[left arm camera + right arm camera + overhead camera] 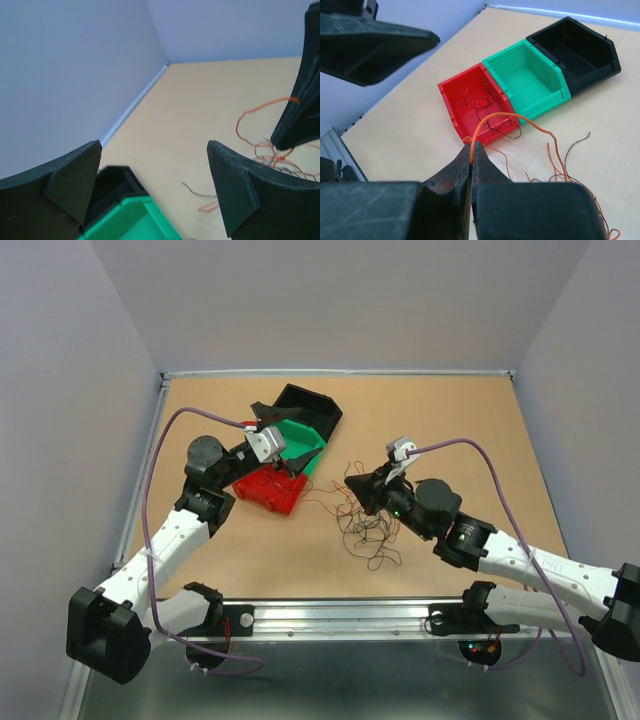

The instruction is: Untangle the cables

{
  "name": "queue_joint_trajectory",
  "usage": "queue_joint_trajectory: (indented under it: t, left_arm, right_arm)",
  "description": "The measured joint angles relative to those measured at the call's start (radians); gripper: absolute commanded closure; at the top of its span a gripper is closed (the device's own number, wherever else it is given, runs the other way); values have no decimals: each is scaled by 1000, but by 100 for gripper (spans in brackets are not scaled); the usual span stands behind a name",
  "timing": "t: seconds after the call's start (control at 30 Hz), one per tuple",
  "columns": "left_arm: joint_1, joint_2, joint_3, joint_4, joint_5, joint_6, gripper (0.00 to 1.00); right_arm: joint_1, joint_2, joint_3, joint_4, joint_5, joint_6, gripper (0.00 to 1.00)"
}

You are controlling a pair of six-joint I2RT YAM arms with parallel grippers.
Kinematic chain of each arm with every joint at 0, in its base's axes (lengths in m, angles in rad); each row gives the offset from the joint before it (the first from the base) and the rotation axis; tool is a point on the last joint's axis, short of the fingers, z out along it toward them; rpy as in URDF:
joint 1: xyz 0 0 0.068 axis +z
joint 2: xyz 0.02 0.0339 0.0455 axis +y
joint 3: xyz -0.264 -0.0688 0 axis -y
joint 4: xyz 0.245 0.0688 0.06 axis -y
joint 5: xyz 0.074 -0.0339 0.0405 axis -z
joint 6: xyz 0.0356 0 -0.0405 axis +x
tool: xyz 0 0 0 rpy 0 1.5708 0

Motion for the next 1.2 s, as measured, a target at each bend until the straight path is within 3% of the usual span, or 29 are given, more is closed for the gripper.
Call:
queue_joint_trajectory:
  t: [0.2, 0.47, 0.7, 0.93, 1.2]
  left_arm:
    - [-3, 14, 8, 132, 68, -40, 1]
    - [-24, 61, -167, 235, 156, -43, 1]
    - [-27, -68, -250, 267, 196, -19, 1]
    - [-29, -155, -251, 193, 150, 55, 1]
    - [-29, -106, -192, 45, 150, 115, 1]
  right_arm:
    - [0, 19, 68, -39, -35, 0, 99]
    - [0, 92, 182, -72, -169, 0, 99]
    - [0, 114, 199, -97, -219, -1, 99]
    - [0, 116, 237, -110, -236, -8, 99]
    - [0, 116, 241, -119, -269, -43, 96]
